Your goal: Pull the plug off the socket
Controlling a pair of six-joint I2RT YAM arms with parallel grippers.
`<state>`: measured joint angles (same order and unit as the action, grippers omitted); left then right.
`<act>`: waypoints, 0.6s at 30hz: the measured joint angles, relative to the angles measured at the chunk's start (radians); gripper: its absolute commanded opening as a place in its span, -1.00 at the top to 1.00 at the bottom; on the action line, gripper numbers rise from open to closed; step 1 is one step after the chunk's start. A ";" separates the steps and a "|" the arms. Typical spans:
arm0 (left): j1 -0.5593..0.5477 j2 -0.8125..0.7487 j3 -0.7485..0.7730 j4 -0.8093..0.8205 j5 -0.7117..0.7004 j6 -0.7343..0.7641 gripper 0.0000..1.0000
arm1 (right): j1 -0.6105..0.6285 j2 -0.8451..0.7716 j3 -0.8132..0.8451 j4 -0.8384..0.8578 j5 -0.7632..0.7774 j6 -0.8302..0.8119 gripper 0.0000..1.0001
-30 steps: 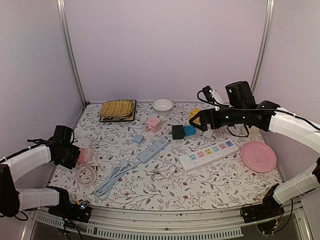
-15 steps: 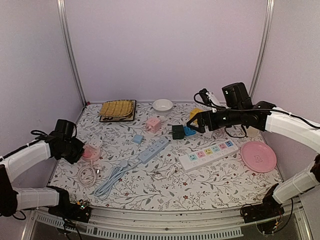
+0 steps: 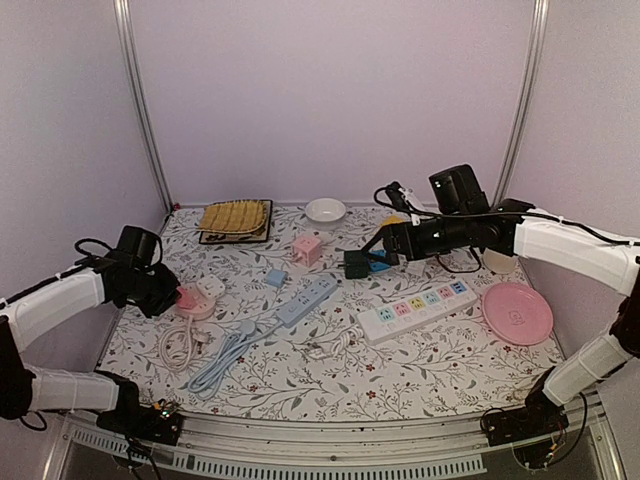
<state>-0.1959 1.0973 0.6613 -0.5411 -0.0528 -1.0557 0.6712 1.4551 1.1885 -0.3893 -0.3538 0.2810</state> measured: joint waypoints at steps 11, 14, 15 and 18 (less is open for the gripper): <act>-0.174 0.160 0.045 0.152 0.113 0.062 1.00 | 0.002 0.284 0.184 0.019 -0.130 0.055 -0.87; -0.233 0.225 0.073 0.202 0.134 0.065 1.00 | 0.005 0.377 0.232 0.019 -0.156 0.064 -0.83; -0.254 0.248 0.084 0.218 0.142 0.065 1.00 | 0.007 0.409 0.252 0.017 -0.163 0.067 -0.82; -0.312 0.307 0.111 0.269 0.162 0.064 1.00 | 0.011 0.484 0.301 0.014 -0.185 0.072 -0.80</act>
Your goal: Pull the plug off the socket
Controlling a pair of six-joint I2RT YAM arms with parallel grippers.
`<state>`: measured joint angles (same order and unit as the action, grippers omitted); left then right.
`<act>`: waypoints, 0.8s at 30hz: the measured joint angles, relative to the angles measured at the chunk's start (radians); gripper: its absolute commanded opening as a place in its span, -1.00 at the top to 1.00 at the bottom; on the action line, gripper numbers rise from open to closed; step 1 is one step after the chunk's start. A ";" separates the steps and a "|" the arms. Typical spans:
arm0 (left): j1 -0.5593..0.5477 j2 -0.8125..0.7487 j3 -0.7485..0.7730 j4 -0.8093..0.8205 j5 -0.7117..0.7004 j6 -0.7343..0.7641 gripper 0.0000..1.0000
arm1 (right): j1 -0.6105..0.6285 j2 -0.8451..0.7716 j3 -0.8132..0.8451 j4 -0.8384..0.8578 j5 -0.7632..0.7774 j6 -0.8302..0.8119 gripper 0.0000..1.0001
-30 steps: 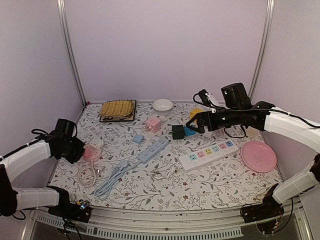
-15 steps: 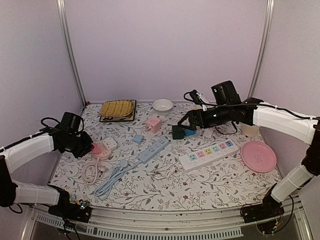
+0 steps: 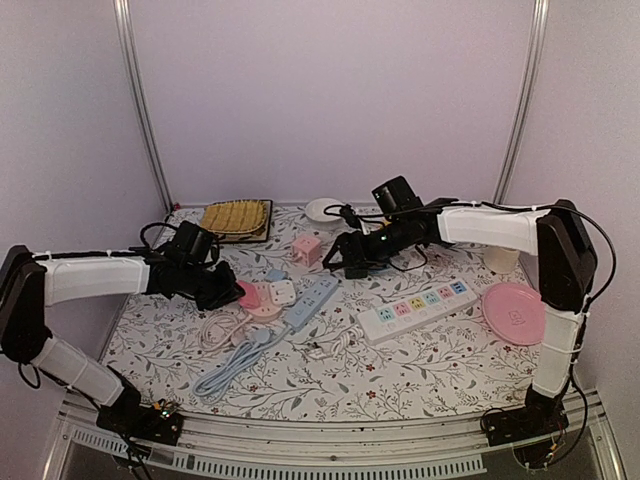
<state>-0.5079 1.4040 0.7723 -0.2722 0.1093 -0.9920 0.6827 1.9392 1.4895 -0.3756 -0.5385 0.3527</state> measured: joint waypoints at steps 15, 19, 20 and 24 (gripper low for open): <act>-0.238 0.225 0.114 0.174 0.048 -0.109 1.00 | 0.019 0.134 0.043 -0.032 -0.047 0.031 -0.47; -0.267 0.272 0.157 0.187 0.040 -0.139 1.00 | 0.019 0.139 0.043 -0.052 -0.017 0.032 -0.47; -0.272 0.274 0.158 0.189 0.035 -0.148 1.00 | 0.018 0.139 0.043 -0.052 -0.010 0.032 -0.47; -0.278 0.271 0.145 0.205 0.010 -0.200 1.00 | 0.018 0.138 0.031 -0.050 0.013 0.031 -0.50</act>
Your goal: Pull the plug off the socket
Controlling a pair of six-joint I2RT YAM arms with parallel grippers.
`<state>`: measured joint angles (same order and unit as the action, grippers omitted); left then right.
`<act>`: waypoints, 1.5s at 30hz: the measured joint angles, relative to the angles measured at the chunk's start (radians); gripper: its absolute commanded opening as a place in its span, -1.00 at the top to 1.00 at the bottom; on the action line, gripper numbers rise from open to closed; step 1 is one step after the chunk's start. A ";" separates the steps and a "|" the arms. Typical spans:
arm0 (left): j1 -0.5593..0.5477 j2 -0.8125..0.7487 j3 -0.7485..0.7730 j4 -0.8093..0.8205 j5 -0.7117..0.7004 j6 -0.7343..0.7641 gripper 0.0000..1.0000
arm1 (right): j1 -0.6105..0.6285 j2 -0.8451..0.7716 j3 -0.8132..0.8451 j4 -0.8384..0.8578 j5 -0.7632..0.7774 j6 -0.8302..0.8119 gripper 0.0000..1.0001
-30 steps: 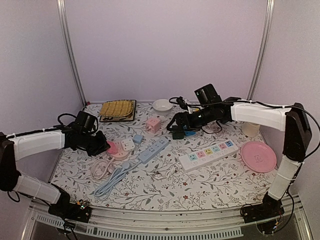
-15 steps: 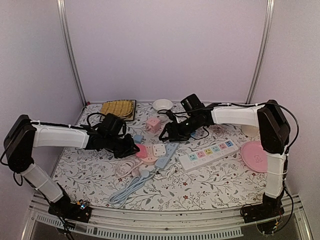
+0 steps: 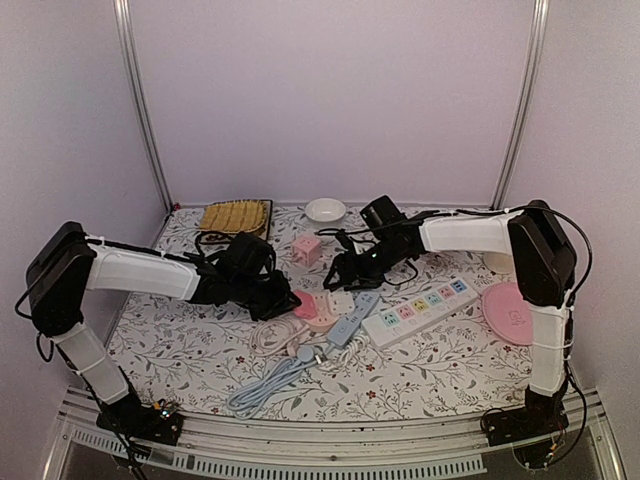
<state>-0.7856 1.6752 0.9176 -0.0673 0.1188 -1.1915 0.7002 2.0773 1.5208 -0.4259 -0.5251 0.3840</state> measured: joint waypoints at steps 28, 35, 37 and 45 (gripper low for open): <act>-0.021 -0.058 -0.048 -0.024 -0.120 -0.126 1.00 | 0.001 0.056 0.034 -0.032 0.014 0.002 -0.38; -0.027 -0.058 -0.045 -0.029 -0.131 -0.139 1.00 | 0.002 0.103 0.067 -0.047 -0.005 -0.001 -0.20; -0.028 -0.058 -0.038 -0.042 -0.134 -0.141 1.00 | 0.003 0.103 0.077 -0.049 -0.036 0.000 -0.09; -0.031 -0.048 -0.003 -0.099 -0.149 -0.140 1.00 | 0.000 0.103 0.089 -0.045 -0.098 0.018 0.14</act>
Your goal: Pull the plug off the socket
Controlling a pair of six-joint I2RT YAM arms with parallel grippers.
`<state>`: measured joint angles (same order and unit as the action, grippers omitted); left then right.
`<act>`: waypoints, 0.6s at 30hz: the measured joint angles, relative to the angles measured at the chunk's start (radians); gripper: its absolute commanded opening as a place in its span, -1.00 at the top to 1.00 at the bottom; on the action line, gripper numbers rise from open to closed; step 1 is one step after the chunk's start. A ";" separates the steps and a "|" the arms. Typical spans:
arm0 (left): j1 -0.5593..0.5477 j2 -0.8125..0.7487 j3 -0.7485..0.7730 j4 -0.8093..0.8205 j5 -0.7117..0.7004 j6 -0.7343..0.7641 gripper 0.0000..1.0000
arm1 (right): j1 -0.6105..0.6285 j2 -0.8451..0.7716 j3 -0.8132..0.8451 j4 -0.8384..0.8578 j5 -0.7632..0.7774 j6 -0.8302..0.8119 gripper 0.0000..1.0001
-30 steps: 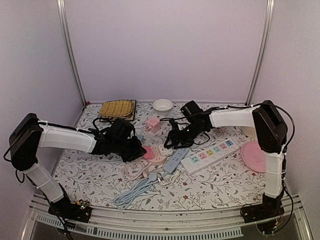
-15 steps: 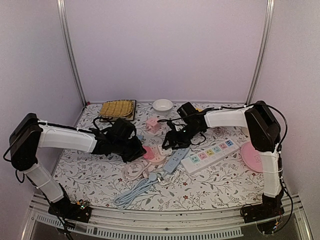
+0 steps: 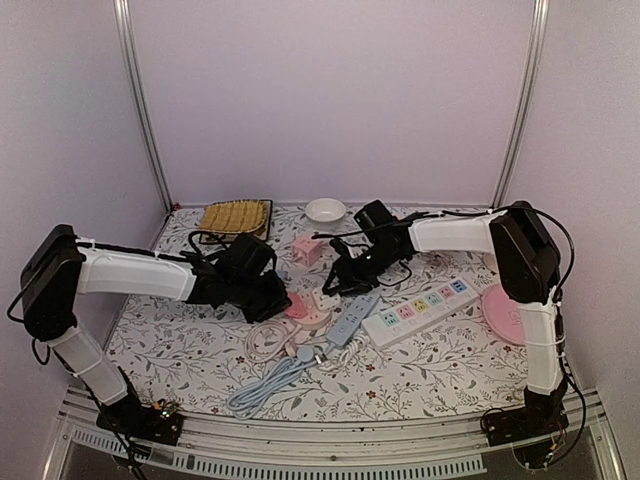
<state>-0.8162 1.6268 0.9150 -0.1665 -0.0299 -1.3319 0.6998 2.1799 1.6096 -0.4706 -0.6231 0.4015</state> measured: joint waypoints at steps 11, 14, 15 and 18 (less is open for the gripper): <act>-0.007 0.012 0.027 -0.034 -0.008 0.001 1.00 | -0.005 0.000 0.000 0.005 -0.022 0.007 0.28; -0.009 0.012 0.027 -0.035 -0.008 0.001 1.00 | -0.007 0.000 -0.001 0.009 -0.034 0.011 0.28; -0.009 0.013 0.028 -0.035 -0.008 0.001 1.00 | -0.007 0.000 -0.001 0.011 -0.038 0.013 0.27; -0.010 0.016 0.034 -0.041 -0.009 0.001 1.00 | -0.008 0.000 -0.005 0.024 -0.045 0.023 0.27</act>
<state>-0.8257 1.6432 0.9493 -0.2077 -0.0387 -1.3308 0.6914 2.1799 1.6043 -0.4469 -0.6685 0.4240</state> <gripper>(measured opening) 0.150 0.364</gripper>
